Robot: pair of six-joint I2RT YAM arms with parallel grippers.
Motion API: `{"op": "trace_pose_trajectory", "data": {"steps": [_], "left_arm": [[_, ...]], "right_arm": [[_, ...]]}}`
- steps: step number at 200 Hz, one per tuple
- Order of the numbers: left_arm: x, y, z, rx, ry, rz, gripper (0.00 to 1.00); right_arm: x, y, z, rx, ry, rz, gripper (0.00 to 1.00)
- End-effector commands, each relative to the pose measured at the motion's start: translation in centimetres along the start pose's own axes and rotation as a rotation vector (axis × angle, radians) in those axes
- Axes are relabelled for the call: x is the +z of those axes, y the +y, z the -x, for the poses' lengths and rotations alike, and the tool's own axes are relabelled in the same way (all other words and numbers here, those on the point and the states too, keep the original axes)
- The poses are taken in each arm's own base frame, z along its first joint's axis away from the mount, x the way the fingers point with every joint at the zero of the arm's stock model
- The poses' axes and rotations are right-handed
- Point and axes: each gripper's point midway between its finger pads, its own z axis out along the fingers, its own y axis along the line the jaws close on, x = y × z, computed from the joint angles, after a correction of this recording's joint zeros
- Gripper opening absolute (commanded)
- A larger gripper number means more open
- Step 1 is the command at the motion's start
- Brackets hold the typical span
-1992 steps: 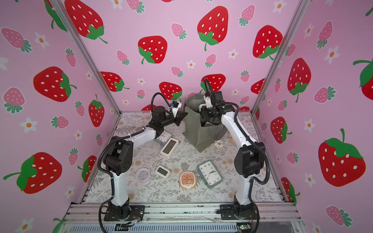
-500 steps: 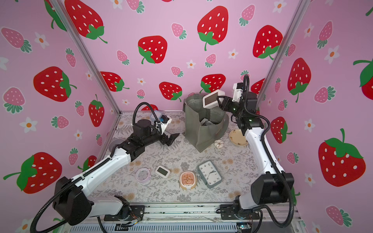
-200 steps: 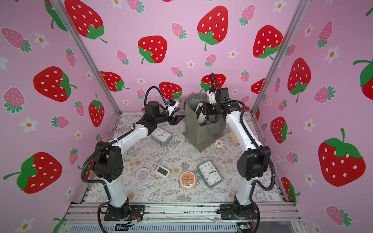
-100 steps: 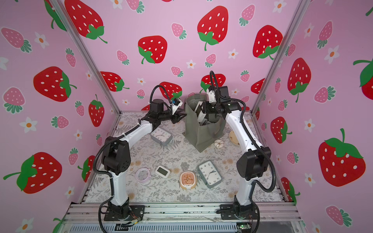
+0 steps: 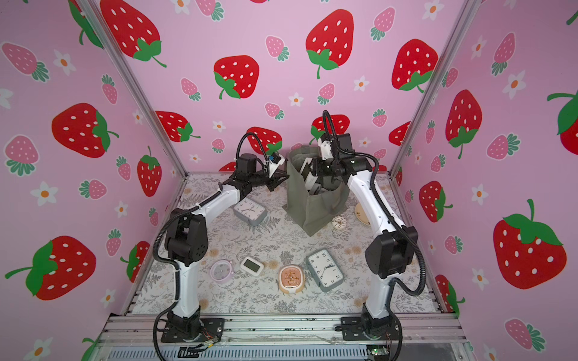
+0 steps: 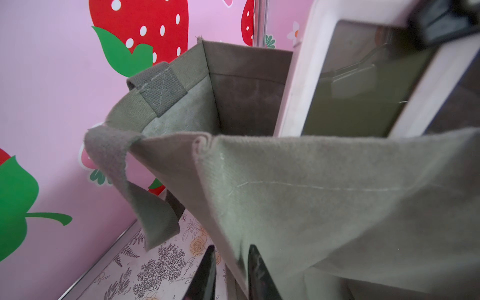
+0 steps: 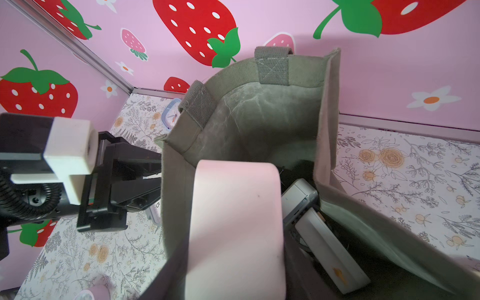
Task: Put the alarm clock into the canvas bag
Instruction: Place the alarm at the canvas bag.
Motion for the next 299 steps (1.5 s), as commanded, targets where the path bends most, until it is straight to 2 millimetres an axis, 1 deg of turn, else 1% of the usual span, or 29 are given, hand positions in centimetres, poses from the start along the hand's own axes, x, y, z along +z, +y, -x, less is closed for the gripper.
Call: {"op": "trace_pose_trajectory", "data": {"steps": [1,25,27,29,38,74,103,127,157,170,180,184,194,205,208,210,213,232,262,276,299], "left_arm": [[0.0,0.2,1.6,0.026,-0.056,-0.022,0.12],[-0.2,-0.2,1.7,0.028,-0.074,-0.044,0.07],[-0.2,-0.2,1.6,0.028,-0.073,-0.045,0.03],[-0.2,-0.3,1.6,0.029,-0.074,-0.046,0.02],[-0.3,-0.2,1.5,0.029,-0.075,-0.042,0.00],[-0.8,-0.4,1.3,0.031,-0.074,-0.043,0.00],[-1.2,-0.4,0.9,0.028,-0.070,-0.039,0.00],[-1.6,-0.2,1.0,0.025,-0.078,-0.029,0.00],[-2.3,0.1,1.3,0.022,-0.087,-0.021,0.00],[-2.4,0.2,1.5,0.021,-0.094,-0.016,0.00],[-2.6,0.2,1.7,0.020,-0.100,-0.015,0.00],[-2.6,0.1,1.8,0.019,-0.101,-0.017,0.00],[-2.6,0.0,1.9,0.016,-0.105,-0.021,0.00],[-2.6,0.0,1.9,0.010,-0.108,-0.026,0.00],[-2.6,-0.1,2.0,0.010,-0.111,-0.027,0.00],[-2.6,0.0,2.0,0.010,-0.111,-0.027,0.00],[-2.6,-0.1,2.0,0.007,-0.111,-0.028,0.00],[-2.6,-0.1,2.0,0.004,-0.113,-0.029,0.00],[-2.6,0.1,1.9,-0.006,-0.112,-0.021,0.00],[-2.6,0.2,2.0,-0.010,-0.115,-0.015,0.00],[-2.6,0.3,2.1,-0.015,-0.118,-0.012,0.00]], "right_arm": [[-0.1,0.5,1.0,-0.031,-0.019,0.009,0.39],[0.8,0.0,0.4,-0.036,0.009,-0.008,0.39],[0.8,-0.1,0.3,-0.036,0.012,-0.010,0.39],[1.0,-0.2,0.2,-0.036,0.018,-0.013,0.39],[1.4,-0.7,-0.1,-0.036,0.029,-0.029,0.39],[2.6,-2.3,-0.6,-0.034,0.064,-0.073,0.38],[4.2,-3.8,-1.8,-0.046,0.131,-0.123,0.39],[5.4,-5.5,-2.8,-0.028,0.171,-0.157,0.39],[6.4,-8.0,-3.9,-0.010,0.210,-0.211,0.40],[6.6,-9.1,-4.4,-0.003,0.227,-0.246,0.44],[6.6,-9.8,-4.6,-0.003,0.235,-0.277,0.50],[6.7,-10.0,-4.8,-0.002,0.240,-0.286,0.56],[6.7,-10.3,-5.0,-0.004,0.245,-0.300,0.66],[6.7,-10.4,-4.9,-0.006,0.243,-0.303,0.78],[6.7,-10.3,-4.8,-0.006,0.240,-0.301,0.90],[6.6,-10.3,-4.8,-0.007,0.238,-0.300,0.97],[6.6,-10.2,-4.7,-0.007,0.236,-0.298,1.00],[5.9,-9.5,-3.7,-0.006,0.205,-0.275,1.00],[3.4,-8.0,-1.4,-0.005,0.125,-0.255,1.00],[1.7,-7.5,-0.4,-0.006,0.084,-0.268,1.00],[-1.8,-6.5,1.3,-0.007,-0.002,-0.297,1.00]]}}
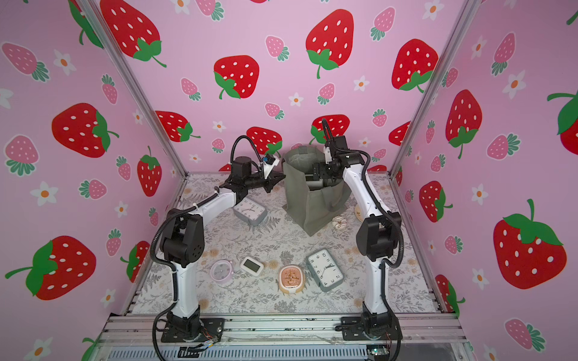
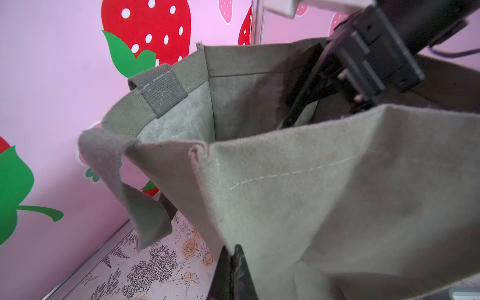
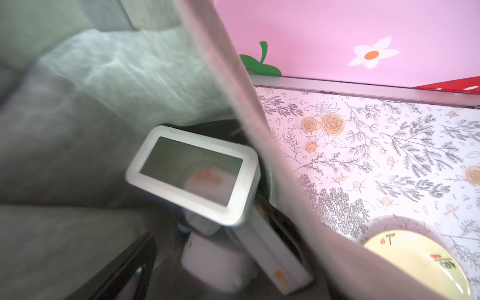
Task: Put the alarm clock into the canvas bag
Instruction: Place the alarm at the canvas bag, then pick up the alarm from the center of the board.
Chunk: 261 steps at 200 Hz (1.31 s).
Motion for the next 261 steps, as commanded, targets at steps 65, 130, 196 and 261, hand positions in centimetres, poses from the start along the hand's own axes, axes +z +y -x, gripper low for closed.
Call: {"op": "trace_pose_trajectory", "data": {"steps": [65,130,196,261], "left_arm": [[-2.3,0.8,4.4,0.000,-0.070,0.086,0.57],[-11.0,1.5,3.5,-0.368,-0.027,0.464,0.80],[-17.8,-0.8,-5.0,-0.732,0.201,0.748,0.99],[-21.2,-5.7,-9.6,-0.879,0.298,0.739,0.98]], "right_arm": [[-11.5,2.0,1.6,0.022,-0.277,0.039,1.00],[-14.1,2.8,-1.6,0.046,-0.359,0.124,1.00],[-16.0,6.0,-4.2,-0.034,-0.398,0.270,1.00],[-16.5,14.5,-9.1,-0.344,-0.372,0.503,0.90]]}}
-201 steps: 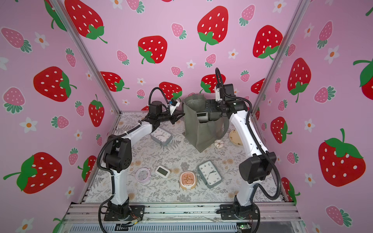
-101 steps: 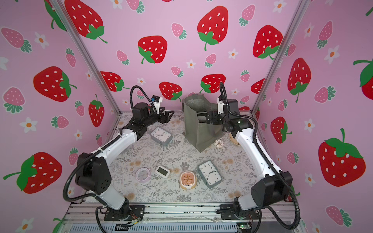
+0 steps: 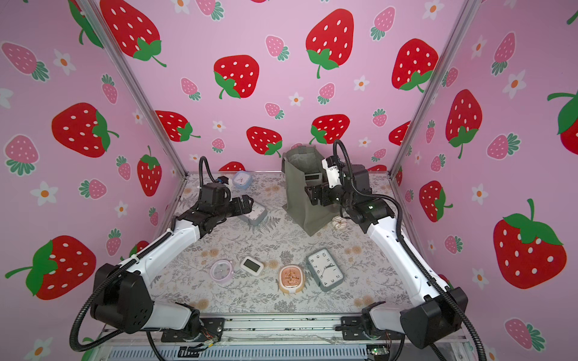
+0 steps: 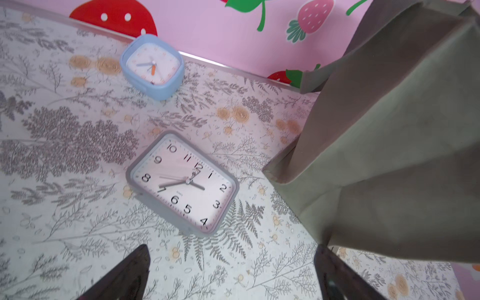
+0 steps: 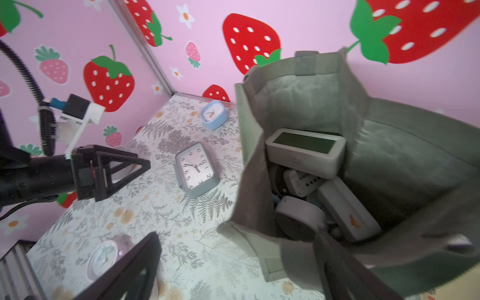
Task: Put the alarm clock into the canvas bag
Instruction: Pick up the alarm from the center of the board.
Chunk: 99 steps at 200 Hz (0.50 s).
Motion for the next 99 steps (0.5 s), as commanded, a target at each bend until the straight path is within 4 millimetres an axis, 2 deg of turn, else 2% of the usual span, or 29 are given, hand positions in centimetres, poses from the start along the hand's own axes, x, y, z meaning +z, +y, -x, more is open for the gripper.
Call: {"op": "trace_pose_trajectory", "data": {"steps": [1,14,46,80,99], "left_arm": [[-1.7,1.0,-2.3,-0.071,0.062,0.026,0.98],[-2.7,1.6,-3.6,-0.081,0.080,0.032,0.97],[-4.7,1.5,-6.3,-0.052,0.168,-0.004,0.96],[-6.7,1.8,-8.1,-0.012,0.293,0.022,0.96],[-7.8,2.5,-8.9,0.000,0.340,0.061,0.95]], "right_arm": [[0.2,4.1,-1.6,-0.155,0.001,0.131,0.90],[1.1,6.2,-4.2,-0.223,0.030,0.179,0.91],[3.6,10.1,-10.8,-0.329,0.163,0.244,0.89],[5.8,13.1,-16.6,-0.326,0.278,0.313,0.90],[7.2,15.0,-19.6,-0.315,0.346,0.342,0.96]]}}
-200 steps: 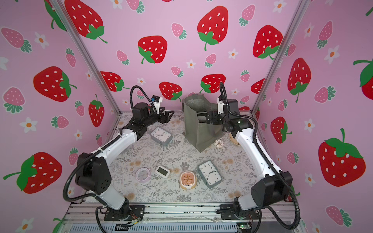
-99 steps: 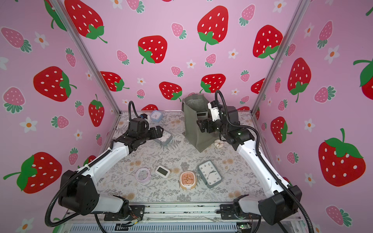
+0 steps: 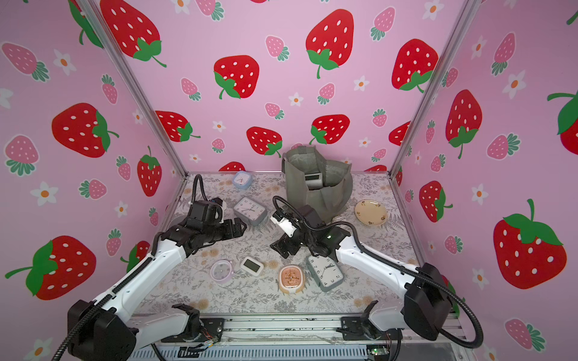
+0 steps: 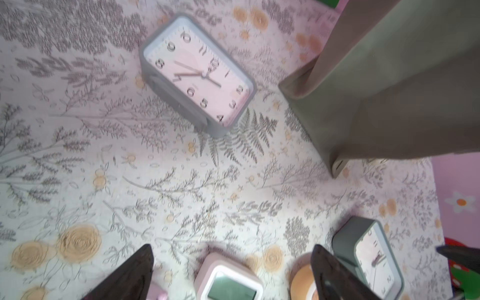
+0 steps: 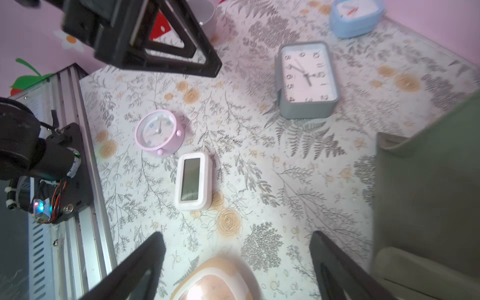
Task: Put the alarm clock into the canvas bag
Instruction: Pick up the alarm from the center of the board.
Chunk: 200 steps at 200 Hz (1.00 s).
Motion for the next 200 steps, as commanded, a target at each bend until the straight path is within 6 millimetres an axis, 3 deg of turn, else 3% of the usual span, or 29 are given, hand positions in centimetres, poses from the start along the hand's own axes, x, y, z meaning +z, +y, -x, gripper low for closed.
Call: {"op": "trace_pose_trajectory", "data": {"steps": [1,41,74,116,154,200], "left_arm": [[-2.0,0.8,-1.5,0.016,0.091,0.045,0.95],[-4.1,3.5,-0.8,-0.058,0.045,0.071,0.96],[-3.7,4.7,-1.6,-0.087,0.118,0.040,0.95],[-3.2,5.2,-2.6,-0.080,0.126,0.043,0.95],[-3.2,5.4,-2.8,-0.078,0.111,0.039,0.95],[-3.0,5.8,-3.6,-0.091,0.124,0.047,0.94]], "right_arm": [[2.6,1.6,-0.8,-0.013,0.019,0.022,0.96],[7.8,4.7,-4.1,-0.037,0.120,0.013,1.00],[10.2,5.9,-5.4,-0.066,0.176,-0.038,1.00],[11.8,6.5,-5.7,-0.059,0.189,-0.033,0.96],[12.9,6.9,-5.8,-0.060,0.191,-0.008,0.81],[13.9,6.9,-6.8,-0.066,0.211,-0.011,0.79]]}}
